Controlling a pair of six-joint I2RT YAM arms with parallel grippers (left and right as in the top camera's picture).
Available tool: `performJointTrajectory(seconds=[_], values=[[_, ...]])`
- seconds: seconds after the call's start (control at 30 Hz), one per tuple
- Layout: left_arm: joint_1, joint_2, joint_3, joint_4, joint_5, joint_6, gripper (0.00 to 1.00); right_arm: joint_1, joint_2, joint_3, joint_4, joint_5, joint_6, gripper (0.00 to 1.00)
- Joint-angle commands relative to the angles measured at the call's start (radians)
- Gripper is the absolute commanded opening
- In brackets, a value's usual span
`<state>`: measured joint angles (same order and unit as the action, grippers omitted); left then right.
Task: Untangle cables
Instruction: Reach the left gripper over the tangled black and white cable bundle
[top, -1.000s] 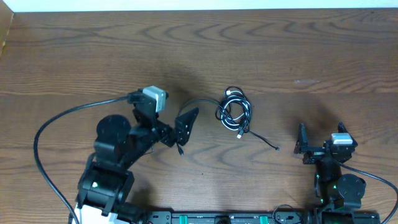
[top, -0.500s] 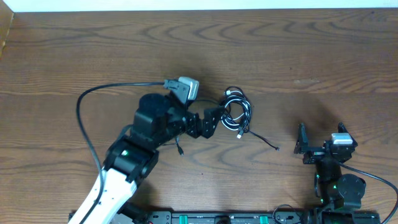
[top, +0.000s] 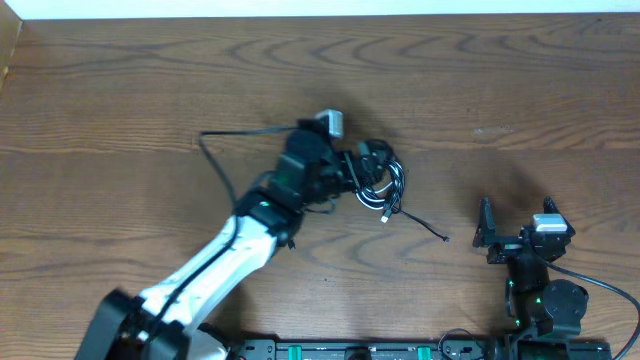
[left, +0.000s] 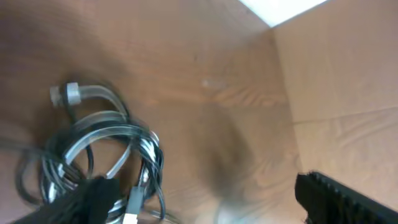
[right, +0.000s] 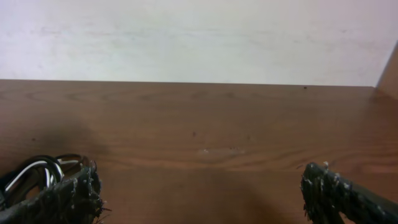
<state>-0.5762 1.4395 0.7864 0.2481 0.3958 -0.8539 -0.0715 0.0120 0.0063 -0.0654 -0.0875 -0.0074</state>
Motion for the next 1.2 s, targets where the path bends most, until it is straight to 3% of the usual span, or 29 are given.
performJointTrajectory(seconds=[0.0, 0.1, 0.17, 0.5, 0.73, 0.83, 1.17], values=[[-0.062, 0.08, 0.02, 0.008, -0.091, -0.254, 0.92, 0.0, -0.005, -0.001, -0.005, 0.007, 0.011, 0.99], [-0.094, 0.13, 0.02, 0.011, -0.095, -0.425, 0.92, 0.0, -0.005, -0.001, -0.005, 0.007, 0.011, 0.99], [-0.108, 0.153, 0.02, 0.041, -0.095, -0.472, 0.92, 0.0, -0.005, -0.001, -0.005, 0.007, 0.011, 0.99], [-0.164, 0.278, 0.02, 0.161, -0.272, -0.491, 0.91, 0.0, -0.005, -0.001, -0.005, 0.007, 0.011, 0.99], [-0.178, 0.372, 0.02, 0.319, -0.301, -0.523, 0.82, 0.0, -0.005, -0.001, -0.005, 0.007, 0.011, 0.99], [-0.178, 0.396, 0.02, 0.337, -0.327, -0.562, 0.71, 0.0, -0.005, -0.001, -0.005, 0.007, 0.011, 0.99], [-0.189, 0.433, 0.02, 0.426, -0.407, -0.563, 0.7, 0.0, -0.005, -0.001, -0.005, 0.007, 0.011, 0.99]])
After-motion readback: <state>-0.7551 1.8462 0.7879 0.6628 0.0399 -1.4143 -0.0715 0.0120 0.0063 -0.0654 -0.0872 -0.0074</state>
